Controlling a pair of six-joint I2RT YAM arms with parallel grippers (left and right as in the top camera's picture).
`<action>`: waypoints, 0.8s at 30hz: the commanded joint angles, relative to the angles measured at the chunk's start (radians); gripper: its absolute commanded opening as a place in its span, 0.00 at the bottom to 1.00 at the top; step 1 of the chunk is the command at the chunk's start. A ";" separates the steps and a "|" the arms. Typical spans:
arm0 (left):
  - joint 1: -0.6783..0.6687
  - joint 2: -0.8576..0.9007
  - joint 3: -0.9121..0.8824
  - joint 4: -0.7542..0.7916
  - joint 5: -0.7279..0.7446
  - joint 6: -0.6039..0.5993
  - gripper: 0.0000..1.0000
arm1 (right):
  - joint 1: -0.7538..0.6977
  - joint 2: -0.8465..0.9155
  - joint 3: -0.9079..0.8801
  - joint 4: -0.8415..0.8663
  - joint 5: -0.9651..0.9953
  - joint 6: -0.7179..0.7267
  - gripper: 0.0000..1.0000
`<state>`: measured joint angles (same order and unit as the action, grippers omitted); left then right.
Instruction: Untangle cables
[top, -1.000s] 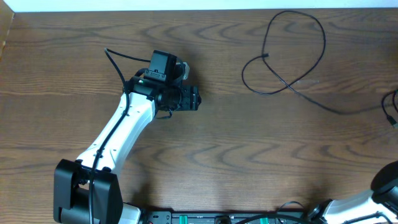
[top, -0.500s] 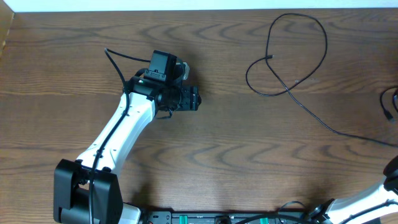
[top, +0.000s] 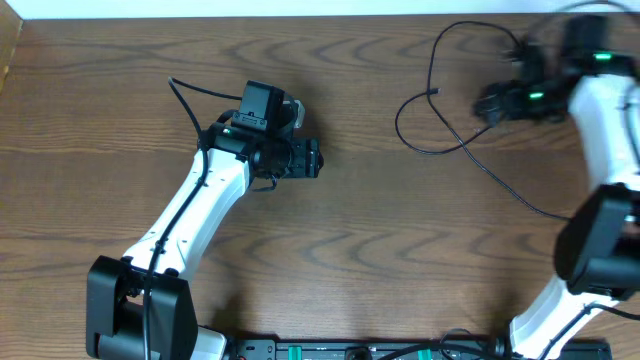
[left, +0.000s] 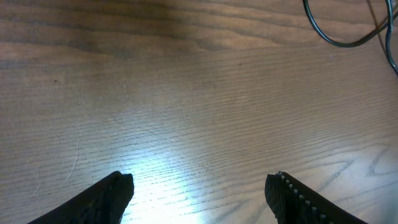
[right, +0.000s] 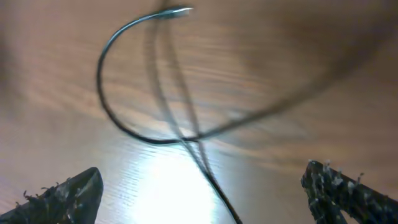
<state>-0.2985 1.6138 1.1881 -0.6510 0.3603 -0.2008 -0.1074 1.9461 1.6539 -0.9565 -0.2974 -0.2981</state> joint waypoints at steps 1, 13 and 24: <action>-0.002 -0.009 0.008 -0.004 -0.006 0.025 0.74 | 0.084 0.014 -0.061 0.035 0.194 -0.115 0.99; -0.002 -0.009 0.008 -0.003 -0.006 0.025 0.74 | 0.154 0.117 -0.113 0.118 0.365 -0.196 0.89; -0.002 -0.009 0.008 -0.003 -0.006 0.025 0.74 | 0.161 0.222 -0.113 0.143 0.340 -0.339 0.73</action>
<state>-0.2985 1.6138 1.1881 -0.6510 0.3603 -0.2001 0.0494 2.1445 1.5471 -0.8188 0.0376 -0.6025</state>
